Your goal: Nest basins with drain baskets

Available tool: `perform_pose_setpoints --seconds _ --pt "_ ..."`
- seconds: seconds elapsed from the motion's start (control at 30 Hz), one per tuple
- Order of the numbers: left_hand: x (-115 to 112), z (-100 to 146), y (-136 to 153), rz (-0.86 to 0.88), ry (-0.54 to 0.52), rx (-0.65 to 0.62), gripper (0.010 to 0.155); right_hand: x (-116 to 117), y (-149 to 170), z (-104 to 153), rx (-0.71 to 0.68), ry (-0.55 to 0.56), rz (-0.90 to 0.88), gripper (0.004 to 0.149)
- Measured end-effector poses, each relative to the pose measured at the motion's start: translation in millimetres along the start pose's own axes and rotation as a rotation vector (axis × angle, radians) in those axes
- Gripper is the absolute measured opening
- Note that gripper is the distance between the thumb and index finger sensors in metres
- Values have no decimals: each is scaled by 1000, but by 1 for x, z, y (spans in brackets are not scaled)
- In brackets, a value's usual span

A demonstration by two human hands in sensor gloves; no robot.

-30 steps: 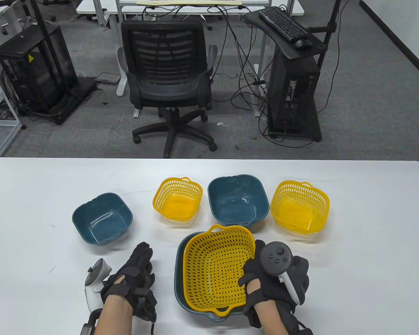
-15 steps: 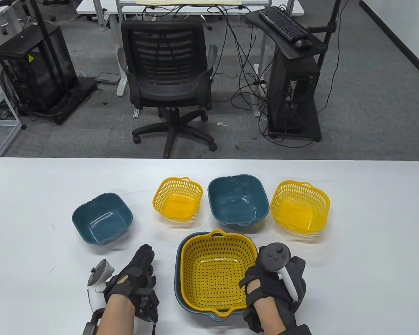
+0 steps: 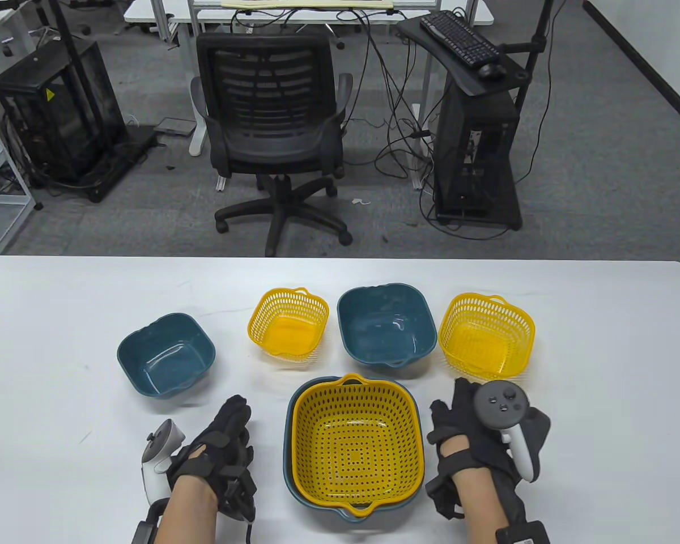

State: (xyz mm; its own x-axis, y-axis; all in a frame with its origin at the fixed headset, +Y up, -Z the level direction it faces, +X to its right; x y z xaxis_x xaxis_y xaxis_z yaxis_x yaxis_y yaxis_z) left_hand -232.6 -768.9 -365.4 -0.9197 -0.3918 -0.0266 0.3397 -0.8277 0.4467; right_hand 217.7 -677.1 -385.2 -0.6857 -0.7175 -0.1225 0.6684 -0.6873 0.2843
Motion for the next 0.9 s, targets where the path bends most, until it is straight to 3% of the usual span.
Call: perform_pose_setpoints --seconds 0.07,0.2,0.5,0.63,0.73,0.9 --pt "-1 1 -2 4 5 -9 74 -20 3 -17 4 41 23 70" --pt "-1 3 -8 2 8 -31 74 -37 13 -56 32 20 81 72" --pt "1 5 -15 -15 -4 -54 74 -32 81 -146 239 4 56 84" --pt "7 4 -15 -25 -32 -49 74 -27 112 -163 315 41 -53 84" --pt "7 2 -14 -27 -26 -40 74 -25 127 -165 313 110 -201 72" --pt "8 -2 -10 -26 -26 -21 73 -22 132 -167 296 122 -150 66"
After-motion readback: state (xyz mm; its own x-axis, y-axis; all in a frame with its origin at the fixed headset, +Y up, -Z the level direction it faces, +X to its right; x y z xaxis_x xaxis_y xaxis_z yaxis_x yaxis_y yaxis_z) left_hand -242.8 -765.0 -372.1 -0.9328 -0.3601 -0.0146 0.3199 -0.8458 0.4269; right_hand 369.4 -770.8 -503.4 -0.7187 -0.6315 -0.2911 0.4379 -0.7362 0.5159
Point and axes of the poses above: the tracker on the back of each hand, its own y axis roughly to the little-finger side, its own z axis roughly from the fingertips to the wrist, x = y × z, the point moved 4 cm from there along -z, roughly from the wrist to the fingertips, and after that the axes turned 1 degree about z, right-handed, at the moved point
